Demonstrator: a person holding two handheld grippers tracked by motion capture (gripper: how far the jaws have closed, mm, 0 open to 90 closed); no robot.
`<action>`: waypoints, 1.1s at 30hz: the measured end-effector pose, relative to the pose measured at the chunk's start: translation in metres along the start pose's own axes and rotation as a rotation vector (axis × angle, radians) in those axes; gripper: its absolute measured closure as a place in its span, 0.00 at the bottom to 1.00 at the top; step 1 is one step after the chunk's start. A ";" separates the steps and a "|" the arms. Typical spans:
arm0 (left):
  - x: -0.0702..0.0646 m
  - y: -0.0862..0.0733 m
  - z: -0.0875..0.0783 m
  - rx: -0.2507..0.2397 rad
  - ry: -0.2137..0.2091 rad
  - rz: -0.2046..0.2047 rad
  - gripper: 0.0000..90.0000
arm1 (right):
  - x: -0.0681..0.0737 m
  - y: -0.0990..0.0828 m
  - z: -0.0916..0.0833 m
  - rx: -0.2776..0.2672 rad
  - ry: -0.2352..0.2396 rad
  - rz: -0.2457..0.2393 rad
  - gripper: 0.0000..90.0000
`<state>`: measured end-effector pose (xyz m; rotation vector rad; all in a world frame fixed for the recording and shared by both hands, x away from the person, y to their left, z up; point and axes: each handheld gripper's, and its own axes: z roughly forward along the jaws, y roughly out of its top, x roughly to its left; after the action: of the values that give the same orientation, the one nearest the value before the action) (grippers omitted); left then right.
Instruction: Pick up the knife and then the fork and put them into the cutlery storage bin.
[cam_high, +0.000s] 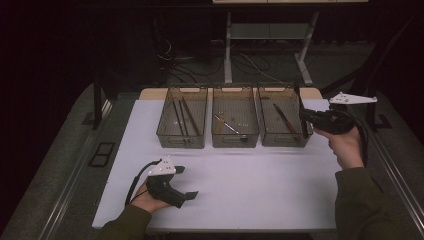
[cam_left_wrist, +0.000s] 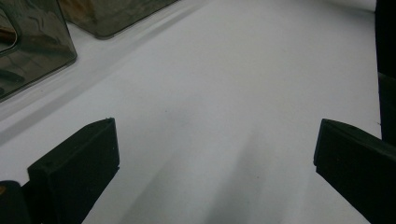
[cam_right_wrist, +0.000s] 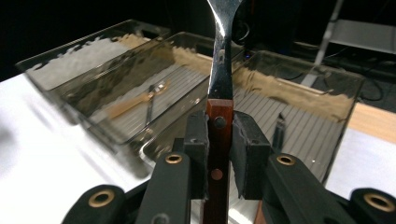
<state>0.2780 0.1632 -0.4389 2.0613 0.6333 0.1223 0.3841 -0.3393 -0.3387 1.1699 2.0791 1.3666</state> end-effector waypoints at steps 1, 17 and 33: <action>0.000 0.000 0.000 0.000 0.000 0.000 0.00 | -0.001 0.002 0.002 -0.004 -0.008 0.006 0.86; -0.002 0.000 0.001 0.008 0.001 0.009 0.00 | -0.023 -0.009 0.042 0.085 -0.147 0.047 0.86; -0.002 0.000 0.001 0.013 0.002 0.012 0.00 | -0.031 -0.027 0.058 0.210 -0.177 0.081 0.86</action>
<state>0.2770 0.1616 -0.4392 2.0778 0.6242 0.1276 0.4306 -0.3371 -0.3927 1.4193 2.1052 1.0537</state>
